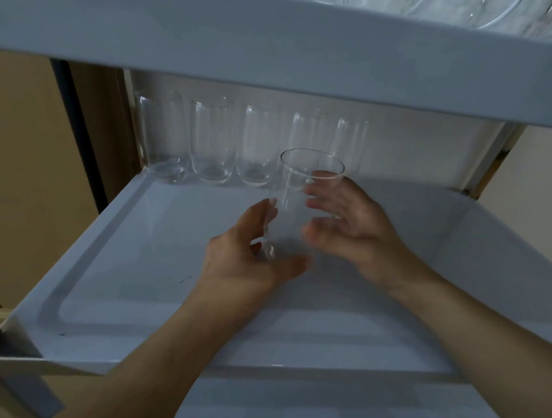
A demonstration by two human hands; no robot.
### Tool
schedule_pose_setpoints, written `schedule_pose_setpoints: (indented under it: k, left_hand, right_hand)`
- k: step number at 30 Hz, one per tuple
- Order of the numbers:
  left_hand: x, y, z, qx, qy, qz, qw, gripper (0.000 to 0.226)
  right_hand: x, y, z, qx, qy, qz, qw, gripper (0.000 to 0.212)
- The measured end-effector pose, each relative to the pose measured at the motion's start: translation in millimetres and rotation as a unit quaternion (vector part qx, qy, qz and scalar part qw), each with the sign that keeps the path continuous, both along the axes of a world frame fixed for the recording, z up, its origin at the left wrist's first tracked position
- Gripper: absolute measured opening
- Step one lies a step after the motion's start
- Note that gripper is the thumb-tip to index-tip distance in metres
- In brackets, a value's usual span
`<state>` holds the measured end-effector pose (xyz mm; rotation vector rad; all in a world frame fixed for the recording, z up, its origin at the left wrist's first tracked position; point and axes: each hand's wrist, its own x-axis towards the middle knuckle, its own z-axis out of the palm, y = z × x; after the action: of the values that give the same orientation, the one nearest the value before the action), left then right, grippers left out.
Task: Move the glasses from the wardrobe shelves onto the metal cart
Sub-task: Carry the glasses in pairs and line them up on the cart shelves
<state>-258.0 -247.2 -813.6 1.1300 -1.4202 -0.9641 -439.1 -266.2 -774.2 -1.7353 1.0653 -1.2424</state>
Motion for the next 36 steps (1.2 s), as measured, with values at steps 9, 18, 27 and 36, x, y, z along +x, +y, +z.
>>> schedule_pose_setpoints:
  k: [9,18,27,36]
  left_hand:
    - [-8.9,9.2,11.7,-0.042,-0.356,-0.031,0.933,0.089]
    - [-19.5,15.2,1.0,-0.086,-0.500,-0.069,0.859,0.073]
    - [-20.4,14.6,-0.5,-0.078,-0.512,-0.070,0.853,0.075]
    - [-21.3,15.4,-0.5,-0.085,-0.516,-0.067,0.850,0.070]
  right_hand:
    - [-40.2,-12.5,1.7,-0.005,0.021,-0.119,0.993,0.087]
    - [-115.0,-74.9,-5.9,-0.004,0.029,-0.273,0.961,0.085]
    - [-119.7,-123.3,-10.1,-0.011,0.026,-0.316,0.948,0.088]
    - [-116.0,-146.4,-9.8,-0.006,0.036,-0.332,0.943,0.092]
